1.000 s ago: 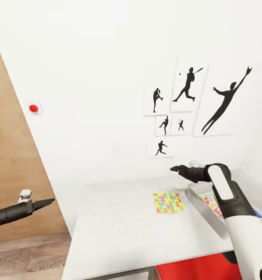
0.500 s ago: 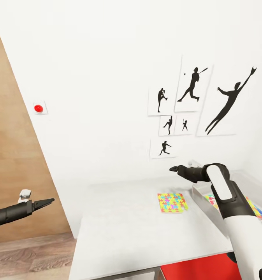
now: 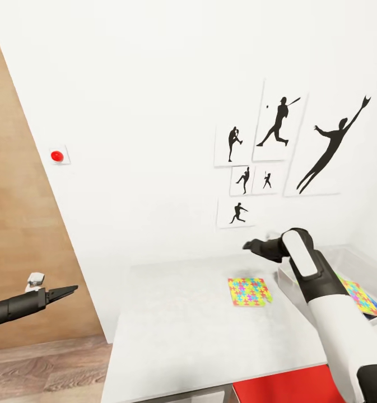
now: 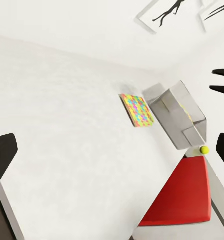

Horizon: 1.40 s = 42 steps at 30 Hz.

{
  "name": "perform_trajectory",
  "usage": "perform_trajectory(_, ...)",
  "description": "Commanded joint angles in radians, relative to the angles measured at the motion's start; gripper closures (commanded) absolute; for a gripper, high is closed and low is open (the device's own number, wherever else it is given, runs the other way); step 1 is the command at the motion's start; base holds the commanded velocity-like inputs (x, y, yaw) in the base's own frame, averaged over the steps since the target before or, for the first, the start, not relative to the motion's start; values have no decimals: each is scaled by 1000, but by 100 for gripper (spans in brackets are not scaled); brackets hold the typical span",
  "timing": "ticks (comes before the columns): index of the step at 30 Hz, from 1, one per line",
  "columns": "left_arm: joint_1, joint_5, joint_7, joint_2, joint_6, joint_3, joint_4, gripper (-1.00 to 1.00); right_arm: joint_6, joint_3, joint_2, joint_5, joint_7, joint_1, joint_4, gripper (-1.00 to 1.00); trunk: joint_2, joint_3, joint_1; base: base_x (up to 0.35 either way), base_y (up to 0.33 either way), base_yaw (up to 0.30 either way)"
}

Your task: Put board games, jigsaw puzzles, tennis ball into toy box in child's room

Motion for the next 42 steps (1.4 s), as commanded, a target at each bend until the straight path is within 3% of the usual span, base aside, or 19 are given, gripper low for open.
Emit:
perform_trajectory(1,-2,-10,-8,0,11,4,-1,-100,1,2,-2,-12,-15,-2,1,-100,-2,-2,1,0,0,0)
perform_trajectory(26,-2,-9,-8,7,11,4,-1,-100,1,0,-14,-9,-41,-7,53,-100,-2,-3,1,0,0,0)
perform_trajectory(36,-2,-9,-8,7,11,2,-1,-100,1,-1,-16,-8,-40,-14,55,-100,-2,-16,1,0,0,0)
perform_trajectory(42,-2,-9,-8,6,11,2,-1,-100,1,-2,-17,-8,-40,-48,91,-100,-2,-26,1,0,0,0)
